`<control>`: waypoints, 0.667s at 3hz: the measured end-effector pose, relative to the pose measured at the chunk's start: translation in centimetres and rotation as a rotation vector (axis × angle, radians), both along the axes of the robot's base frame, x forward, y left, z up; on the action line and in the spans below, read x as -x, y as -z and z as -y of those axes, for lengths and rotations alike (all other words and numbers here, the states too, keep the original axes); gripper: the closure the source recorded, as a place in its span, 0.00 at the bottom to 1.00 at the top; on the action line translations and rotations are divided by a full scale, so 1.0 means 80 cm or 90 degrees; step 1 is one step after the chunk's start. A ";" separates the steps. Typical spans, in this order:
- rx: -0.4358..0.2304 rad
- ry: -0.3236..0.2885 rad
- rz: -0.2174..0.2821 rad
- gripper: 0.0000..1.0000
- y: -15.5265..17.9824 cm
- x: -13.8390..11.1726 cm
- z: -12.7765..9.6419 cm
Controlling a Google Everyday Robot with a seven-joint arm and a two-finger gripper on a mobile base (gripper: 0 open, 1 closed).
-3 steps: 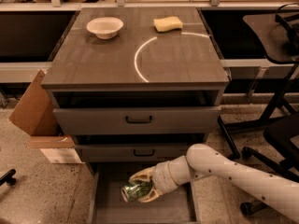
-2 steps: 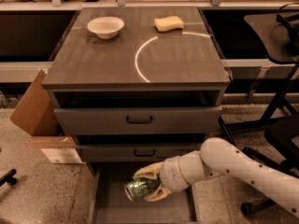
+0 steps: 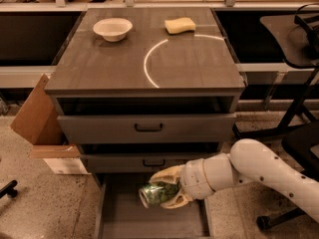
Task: Pick green can from bottom drawer and place on counter
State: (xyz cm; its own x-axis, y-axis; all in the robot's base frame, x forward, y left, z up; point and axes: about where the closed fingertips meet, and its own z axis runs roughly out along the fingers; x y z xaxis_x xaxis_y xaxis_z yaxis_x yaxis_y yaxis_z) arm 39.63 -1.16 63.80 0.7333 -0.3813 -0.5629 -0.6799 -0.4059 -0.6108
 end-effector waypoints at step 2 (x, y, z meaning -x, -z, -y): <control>-0.026 0.070 -0.005 1.00 -0.070 -0.067 0.022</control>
Offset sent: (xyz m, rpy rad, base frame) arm 0.1038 -0.0361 0.1188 0.0503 -0.0002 -0.2259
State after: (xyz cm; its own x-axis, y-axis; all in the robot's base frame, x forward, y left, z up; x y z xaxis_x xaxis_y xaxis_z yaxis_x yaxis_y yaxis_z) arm 44.97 -2.88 69.41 0.6841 -0.4357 -0.5849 -0.7235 -0.3038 -0.6199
